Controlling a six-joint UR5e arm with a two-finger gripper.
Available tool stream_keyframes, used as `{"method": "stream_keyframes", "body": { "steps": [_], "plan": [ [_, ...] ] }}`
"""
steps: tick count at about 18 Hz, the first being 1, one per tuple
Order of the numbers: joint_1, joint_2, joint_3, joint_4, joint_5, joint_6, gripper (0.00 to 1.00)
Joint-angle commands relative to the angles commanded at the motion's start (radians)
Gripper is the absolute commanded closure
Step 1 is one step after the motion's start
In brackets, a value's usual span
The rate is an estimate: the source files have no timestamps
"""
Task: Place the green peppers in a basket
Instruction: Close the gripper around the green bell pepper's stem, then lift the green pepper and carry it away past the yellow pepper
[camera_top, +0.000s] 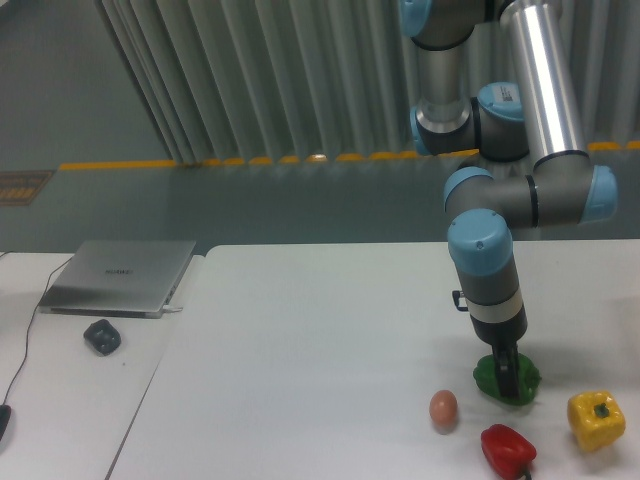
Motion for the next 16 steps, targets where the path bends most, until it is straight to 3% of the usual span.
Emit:
{"method": "stream_keyframes", "body": {
  "steps": [3,5,11,16],
  "plan": [
    [0.000,0.002,0.006,-0.002,0.012,-0.031,0.51],
    [0.002,0.003,0.012,-0.002,0.014,-0.040,0.63],
    [0.012,0.032,0.049,-0.021,0.012,-0.038,0.63],
    [0.067,0.051,0.109,-0.090,0.002,-0.015,0.63]
  ]
}}
